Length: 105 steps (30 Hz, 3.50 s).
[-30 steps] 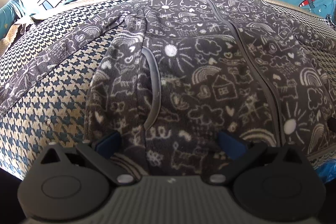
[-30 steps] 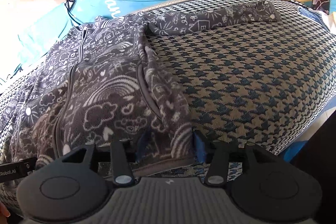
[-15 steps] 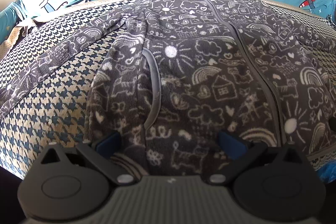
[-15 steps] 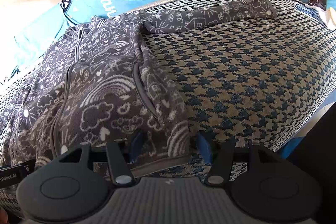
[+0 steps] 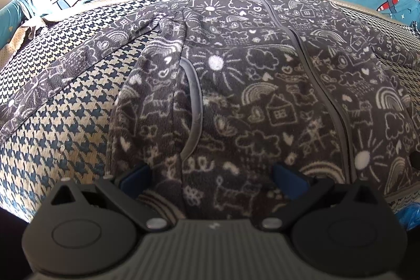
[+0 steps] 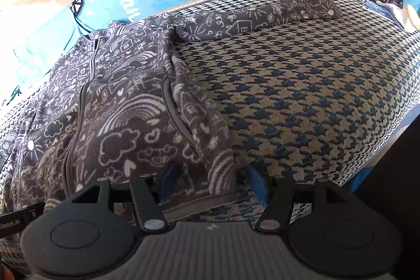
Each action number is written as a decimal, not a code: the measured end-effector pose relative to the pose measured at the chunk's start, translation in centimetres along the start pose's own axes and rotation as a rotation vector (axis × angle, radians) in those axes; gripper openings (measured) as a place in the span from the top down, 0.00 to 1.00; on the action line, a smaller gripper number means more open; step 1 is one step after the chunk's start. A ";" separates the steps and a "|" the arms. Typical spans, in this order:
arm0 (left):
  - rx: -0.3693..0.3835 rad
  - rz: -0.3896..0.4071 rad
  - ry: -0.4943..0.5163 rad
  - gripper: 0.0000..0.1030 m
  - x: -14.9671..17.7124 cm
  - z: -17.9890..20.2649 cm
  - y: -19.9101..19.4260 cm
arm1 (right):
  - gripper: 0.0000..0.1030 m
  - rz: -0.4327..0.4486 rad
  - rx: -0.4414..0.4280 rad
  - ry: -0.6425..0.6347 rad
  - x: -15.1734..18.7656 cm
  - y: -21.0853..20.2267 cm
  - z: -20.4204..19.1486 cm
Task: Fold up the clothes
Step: 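Move the open right gripper to the sleeve cuff of the grey doodle jacket, then close the right gripper on the sleeve cuff and lift it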
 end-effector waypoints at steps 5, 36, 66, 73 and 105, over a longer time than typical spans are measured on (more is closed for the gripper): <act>-0.007 -0.001 -0.009 0.00 0.0 0.1 0.0 | 0.41 -0.014 0.002 -0.010 0.0 -0.1 -0.4; -0.017 0.004 -0.021 0.00 -0.2 0.3 -0.4 | 0.33 -0.025 0.076 -0.107 -1.4 0.3 -2.6; 0.065 -0.006 0.060 0.00 -7.5 3.8 2.2 | 0.33 0.040 -0.057 -0.010 -12.3 2.8 4.4; 0.068 0.003 0.058 0.00 -10.1 4.0 3.8 | 0.34 0.051 -0.086 0.087 -14.1 3.8 6.7; 0.172 0.011 0.071 0.00 -14.2 7.9 6.0 | 0.41 0.182 0.392 0.410 -18.9 8.8 23.8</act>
Point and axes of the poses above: each gripper's, at about its wrist camera, not at the fingertips, and y roughly the way its jaws point, z to its right, x to its underside, the point moved 3 cm from there along y, roughly the way its jaws point, and after that the axes turned 13 degrees about -y, right-handed, at the moved point
